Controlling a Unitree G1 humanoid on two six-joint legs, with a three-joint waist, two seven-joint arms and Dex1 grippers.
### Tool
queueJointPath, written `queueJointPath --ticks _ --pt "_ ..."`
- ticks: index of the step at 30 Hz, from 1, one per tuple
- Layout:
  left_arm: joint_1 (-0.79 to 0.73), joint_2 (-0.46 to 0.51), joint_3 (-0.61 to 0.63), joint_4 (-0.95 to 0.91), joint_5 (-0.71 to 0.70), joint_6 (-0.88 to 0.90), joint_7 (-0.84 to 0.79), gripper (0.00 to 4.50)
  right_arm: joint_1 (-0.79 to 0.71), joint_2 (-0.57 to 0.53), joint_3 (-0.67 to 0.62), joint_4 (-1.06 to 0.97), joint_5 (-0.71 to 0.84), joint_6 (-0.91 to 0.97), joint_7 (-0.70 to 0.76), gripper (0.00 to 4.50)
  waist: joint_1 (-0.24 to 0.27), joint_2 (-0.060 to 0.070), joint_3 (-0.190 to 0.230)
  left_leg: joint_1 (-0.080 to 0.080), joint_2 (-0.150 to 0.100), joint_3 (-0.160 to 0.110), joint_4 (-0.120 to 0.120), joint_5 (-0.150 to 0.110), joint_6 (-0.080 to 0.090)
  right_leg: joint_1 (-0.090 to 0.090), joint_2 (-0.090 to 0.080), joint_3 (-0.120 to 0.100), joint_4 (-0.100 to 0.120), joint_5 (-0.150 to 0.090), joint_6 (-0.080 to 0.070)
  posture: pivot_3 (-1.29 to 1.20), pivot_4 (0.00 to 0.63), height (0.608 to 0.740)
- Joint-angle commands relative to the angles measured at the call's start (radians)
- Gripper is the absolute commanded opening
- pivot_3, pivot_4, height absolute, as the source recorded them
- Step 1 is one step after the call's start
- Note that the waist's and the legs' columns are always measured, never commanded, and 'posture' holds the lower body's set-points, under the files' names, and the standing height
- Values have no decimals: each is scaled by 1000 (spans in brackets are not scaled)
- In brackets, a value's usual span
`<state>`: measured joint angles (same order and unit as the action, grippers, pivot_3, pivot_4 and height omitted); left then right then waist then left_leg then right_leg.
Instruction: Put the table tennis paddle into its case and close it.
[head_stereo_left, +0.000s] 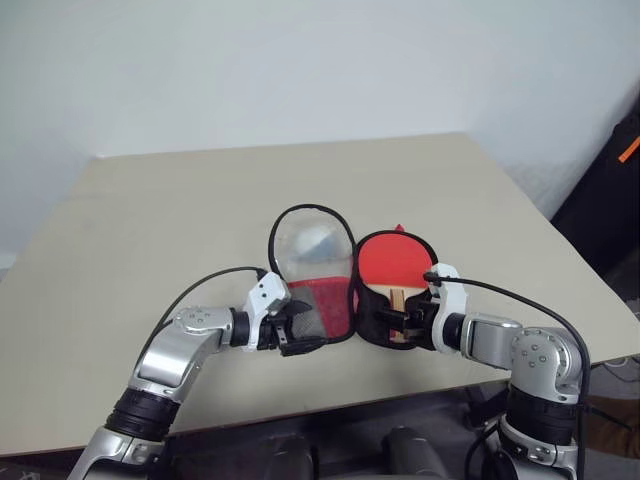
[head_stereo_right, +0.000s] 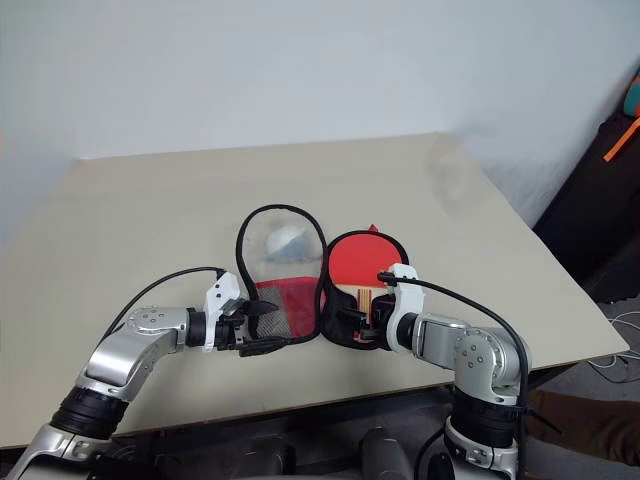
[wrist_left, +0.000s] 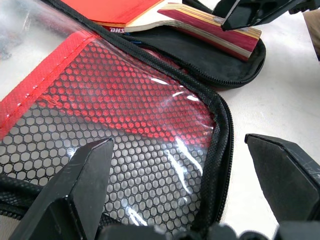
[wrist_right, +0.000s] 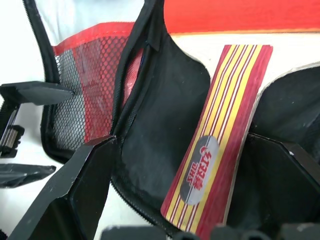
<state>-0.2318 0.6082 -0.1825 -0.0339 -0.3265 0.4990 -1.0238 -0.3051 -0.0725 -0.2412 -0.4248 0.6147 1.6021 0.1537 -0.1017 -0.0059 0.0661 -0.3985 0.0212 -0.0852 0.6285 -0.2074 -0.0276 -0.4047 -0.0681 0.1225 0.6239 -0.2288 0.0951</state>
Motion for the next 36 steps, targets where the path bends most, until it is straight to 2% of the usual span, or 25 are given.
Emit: queueJointPath --ticks 1,5,8,10,15,18,24,33,36 --pt "-15 10 16 -9 6 -3 4 4500 -6 -36 -3 -1 34 12 -5 4454 0 0 0 0 0 0 0 0 0 0 0 0 0 0 0 0 0 740" --pt "-22 6 22 -5 1 -1 7 4500 -19 -119 5 -6 22 12 10 4454 1 0 0 0 0 0 0 0 0 0 0 0 0 0 0 0 0 740" --pt "-30 13 31 1 -5 1 2 4500 -19 -268 19 -76 61 -36 117 4454 3 0 0 0 -1 0 1 0 0 0 -1 0 -2 0 0 0 0 740" --pt "-34 15 41 3 -13 -2 -4 4500 -17 -342 -21 -120 104 -108 203 4454 3 0 1 -1 -1 1 2 0 0 -1 -2 0 -2 0 0 0 0 740" --pt "-51 3 60 -4 -53 14 -23 4500 -21 -434 -85 -114 157 -269 346 4454 0 -1 1 -2 0 1 1 0 0 -2 0 0 -1 0 0 0 0 740" --pt "-72 -13 98 -25 -121 74 -24 4500 -34 -429 -82 -48 132 -359 346 4454 1 -2 1 -2 0 1 1 0 0 -1 0 0 -1 0 0 0 0 740" --pt "-164 -22 266 1 -292 258 36 4500 -100 -360 -98 135 72 -531 273 4454 1 -5 3 -2 0 2 3 0 0 -1 0 0 -1 0 1 0 0 740" --pt "-250 -45 408 115 -400 418 143 4500 -165 -289 -105 296 34 -686 201 4454 1 -5 3 -3 0 1 1 0 0 -1 0 0 0 2 3 0 0 740" --pt "-285 -43 436 197 -367 384 188 4500 -169 -277 -106 312 28 -719 183 4454 1 -5 3 -3 0 1 1 0 0 -1 0 0 0 2 3 0 0 740"
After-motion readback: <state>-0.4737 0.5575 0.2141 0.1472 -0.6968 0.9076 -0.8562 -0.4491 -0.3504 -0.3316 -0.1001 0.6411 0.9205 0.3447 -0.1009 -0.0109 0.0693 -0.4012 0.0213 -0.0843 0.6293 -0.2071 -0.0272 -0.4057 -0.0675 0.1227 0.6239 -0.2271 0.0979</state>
